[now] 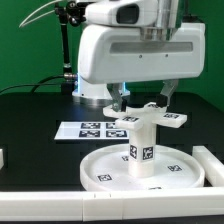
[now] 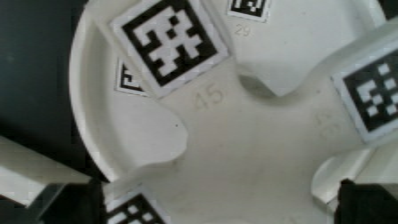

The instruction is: Assemble round table

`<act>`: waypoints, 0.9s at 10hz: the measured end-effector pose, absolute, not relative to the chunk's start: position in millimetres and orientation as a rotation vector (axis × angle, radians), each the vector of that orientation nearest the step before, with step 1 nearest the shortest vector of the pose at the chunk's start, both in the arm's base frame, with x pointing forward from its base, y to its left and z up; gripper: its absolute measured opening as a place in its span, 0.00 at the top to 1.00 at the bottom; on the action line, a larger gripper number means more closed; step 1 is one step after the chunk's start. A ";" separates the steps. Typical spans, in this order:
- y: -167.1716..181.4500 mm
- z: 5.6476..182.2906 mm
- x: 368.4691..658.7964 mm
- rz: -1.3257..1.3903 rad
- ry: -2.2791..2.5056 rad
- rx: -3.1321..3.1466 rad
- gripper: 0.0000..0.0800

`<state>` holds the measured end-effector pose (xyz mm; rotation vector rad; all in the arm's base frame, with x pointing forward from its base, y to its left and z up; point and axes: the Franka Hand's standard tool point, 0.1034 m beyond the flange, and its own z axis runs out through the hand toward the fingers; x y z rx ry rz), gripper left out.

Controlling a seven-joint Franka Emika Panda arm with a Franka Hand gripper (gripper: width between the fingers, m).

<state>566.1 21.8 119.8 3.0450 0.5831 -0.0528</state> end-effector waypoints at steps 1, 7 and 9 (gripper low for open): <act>19.8 120.7 565.4 -0.051 0.461 3.083 0.19; 21.9 116.4 560.5 -0.112 0.304 3.123 0.19; 23.6 111.7 560.8 -0.116 0.304 3.124 0.19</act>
Offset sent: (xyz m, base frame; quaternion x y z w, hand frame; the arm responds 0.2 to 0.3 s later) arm 0.0000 0.0000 0.0000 0.0000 0.0000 0.0000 1.0000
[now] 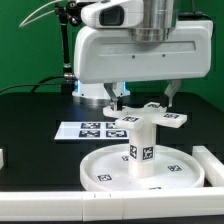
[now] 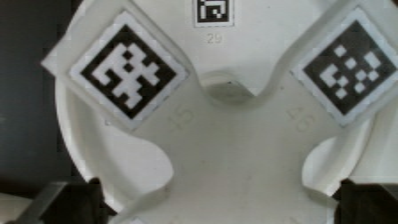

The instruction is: Assemble round table

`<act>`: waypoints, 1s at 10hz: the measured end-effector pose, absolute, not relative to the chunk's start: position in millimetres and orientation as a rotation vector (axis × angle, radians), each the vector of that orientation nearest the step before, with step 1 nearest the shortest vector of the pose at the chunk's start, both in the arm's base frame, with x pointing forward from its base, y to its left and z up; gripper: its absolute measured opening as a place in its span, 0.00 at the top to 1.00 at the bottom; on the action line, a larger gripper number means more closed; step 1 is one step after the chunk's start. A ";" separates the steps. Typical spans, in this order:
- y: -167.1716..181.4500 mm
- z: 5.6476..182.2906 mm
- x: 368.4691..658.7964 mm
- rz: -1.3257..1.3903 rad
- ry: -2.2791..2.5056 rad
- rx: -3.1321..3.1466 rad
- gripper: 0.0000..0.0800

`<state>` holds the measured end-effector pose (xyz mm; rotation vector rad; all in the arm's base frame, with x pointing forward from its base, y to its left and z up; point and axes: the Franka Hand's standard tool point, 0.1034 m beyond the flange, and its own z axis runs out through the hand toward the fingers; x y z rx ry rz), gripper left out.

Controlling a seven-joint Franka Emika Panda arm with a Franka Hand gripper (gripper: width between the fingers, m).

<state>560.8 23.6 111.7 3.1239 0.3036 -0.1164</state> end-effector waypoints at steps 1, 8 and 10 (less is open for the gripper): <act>25.2 109.0 560.9 -0.112 0.309 3.123 0.19; 24.8 102.6 559.2 -0.119 0.320 3.119 0.25; 24.7 101.6 557.2 -0.124 0.323 3.119 0.45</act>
Offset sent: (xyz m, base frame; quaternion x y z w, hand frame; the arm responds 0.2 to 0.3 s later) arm 0.0031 0.0025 -0.0061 0.0018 0.0090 -0.0014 1.0000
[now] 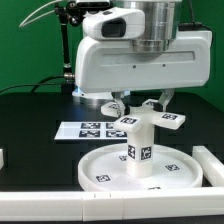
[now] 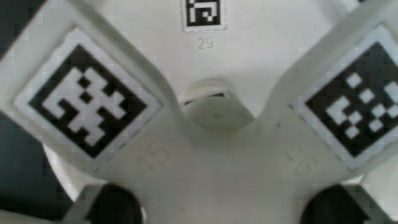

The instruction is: Assemble round table

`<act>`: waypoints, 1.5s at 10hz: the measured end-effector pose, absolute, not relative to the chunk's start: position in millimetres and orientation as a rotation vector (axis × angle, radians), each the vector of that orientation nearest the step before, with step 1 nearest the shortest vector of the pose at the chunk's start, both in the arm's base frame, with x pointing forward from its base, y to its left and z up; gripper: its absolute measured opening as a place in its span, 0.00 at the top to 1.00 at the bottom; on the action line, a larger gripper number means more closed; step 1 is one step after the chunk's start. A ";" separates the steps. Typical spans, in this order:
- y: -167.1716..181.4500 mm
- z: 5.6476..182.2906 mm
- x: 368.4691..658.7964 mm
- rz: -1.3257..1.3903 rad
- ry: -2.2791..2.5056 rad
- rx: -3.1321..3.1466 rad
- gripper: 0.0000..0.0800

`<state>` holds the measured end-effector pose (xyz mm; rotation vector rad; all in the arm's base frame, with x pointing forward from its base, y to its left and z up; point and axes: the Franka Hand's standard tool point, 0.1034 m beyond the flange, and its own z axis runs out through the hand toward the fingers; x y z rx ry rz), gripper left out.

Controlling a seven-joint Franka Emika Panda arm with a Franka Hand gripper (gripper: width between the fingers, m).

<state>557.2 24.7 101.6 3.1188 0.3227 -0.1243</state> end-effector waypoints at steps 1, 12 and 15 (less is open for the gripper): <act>24.7 101.6 557.2 -0.124 0.323 3.119 0.45; 29.0 100.8 556.0 -0.071 -0.784 3.066 0.45; 31.0 100.7 555.3 -0.032 -1.192 2.956 0.45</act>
Offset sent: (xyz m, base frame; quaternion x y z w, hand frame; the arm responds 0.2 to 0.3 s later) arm 0.0000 0.0000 0.0000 0.0000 0.0000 0.0000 1.0000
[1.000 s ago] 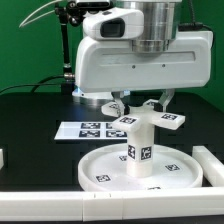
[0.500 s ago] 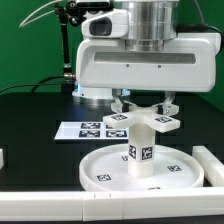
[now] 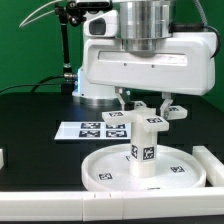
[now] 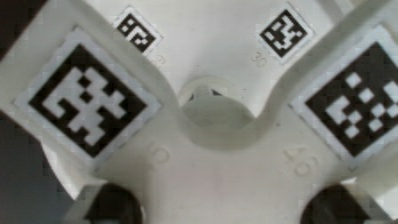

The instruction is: Assemble round table

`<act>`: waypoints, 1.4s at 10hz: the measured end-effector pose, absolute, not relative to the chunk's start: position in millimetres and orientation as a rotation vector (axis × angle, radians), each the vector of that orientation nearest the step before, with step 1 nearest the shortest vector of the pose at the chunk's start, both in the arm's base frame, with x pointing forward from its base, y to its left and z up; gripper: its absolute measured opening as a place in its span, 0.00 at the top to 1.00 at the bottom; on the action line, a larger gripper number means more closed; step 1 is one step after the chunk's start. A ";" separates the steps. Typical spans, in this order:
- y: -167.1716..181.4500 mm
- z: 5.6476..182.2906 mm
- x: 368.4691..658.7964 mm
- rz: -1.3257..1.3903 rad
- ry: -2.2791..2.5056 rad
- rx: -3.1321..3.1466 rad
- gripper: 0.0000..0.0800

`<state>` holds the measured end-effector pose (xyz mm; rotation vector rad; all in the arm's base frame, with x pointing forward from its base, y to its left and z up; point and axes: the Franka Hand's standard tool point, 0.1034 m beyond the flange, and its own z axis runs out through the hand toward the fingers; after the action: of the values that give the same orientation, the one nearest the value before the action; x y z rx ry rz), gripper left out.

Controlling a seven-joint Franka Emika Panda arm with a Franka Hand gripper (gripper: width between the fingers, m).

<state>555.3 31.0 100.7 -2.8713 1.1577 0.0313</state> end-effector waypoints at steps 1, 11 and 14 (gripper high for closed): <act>31.1 100.7 555.3 0.033 1.191 -2.856 0.45; 31.9 100.5 554.5 0.014 2.121 -2.232 0.45; 31.3 100.3 554.6 0.041 2.337 -1.963 0.45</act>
Offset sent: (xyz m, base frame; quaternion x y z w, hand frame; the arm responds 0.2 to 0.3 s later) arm 0.0000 0.0000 0.0000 0.0000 0.0000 0.1938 0.9810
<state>554.6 31.3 100.3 -1.9634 2.3365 0.0413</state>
